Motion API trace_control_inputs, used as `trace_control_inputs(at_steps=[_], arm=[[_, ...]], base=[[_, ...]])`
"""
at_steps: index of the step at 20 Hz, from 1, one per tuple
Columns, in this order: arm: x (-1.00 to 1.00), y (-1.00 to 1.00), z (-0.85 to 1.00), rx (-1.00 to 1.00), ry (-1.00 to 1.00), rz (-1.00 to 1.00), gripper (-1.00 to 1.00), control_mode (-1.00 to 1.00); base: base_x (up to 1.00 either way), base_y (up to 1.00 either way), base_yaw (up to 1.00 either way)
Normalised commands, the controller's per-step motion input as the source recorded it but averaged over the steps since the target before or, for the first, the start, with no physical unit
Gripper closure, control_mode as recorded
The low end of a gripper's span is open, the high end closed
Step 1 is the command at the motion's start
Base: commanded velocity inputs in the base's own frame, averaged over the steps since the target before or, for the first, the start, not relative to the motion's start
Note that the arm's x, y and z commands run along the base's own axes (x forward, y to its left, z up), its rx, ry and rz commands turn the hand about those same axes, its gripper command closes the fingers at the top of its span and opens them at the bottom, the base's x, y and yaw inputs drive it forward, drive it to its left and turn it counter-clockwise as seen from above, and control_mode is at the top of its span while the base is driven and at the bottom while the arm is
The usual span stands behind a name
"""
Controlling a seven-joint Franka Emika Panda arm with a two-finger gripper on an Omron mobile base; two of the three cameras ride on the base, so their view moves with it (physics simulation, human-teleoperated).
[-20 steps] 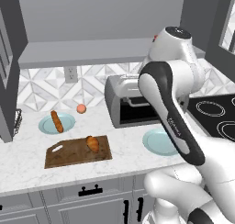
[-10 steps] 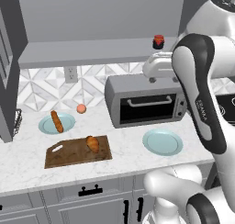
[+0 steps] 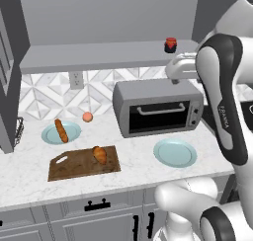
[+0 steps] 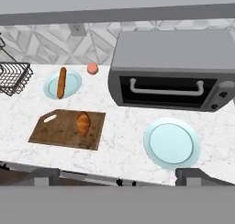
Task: From the different types of pastries on the counter, select a croissant and place it on the cutting board. Then retrieve a jar of jam from the cabinet and place it alongside the croissant on the cutting board.
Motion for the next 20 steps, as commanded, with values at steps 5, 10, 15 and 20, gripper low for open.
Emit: trace_control_inputs(at_steps=[5, 10, 15, 20], arm=[[0.15, -0.3, 0.34, -0.06, -0.18, 0.0, -1.0, -1.0], [0.14, -0.25, 0.48, -0.08, -0.17, -0.03, -1.0, -1.0], [-0.01, -0.02, 0.04, 0.0, -0.02, 0.0, -1.0, -1.0], [0.02, -0.34, 0.0, -0.04, -0.12, 0.0, -1.0, -1.0]], base=[[0.0, 0.0, 0.0], [0.0, 0.0, 0.0], [0.0, 0.0, 0.0], [0.0, 0.0, 0.0]])
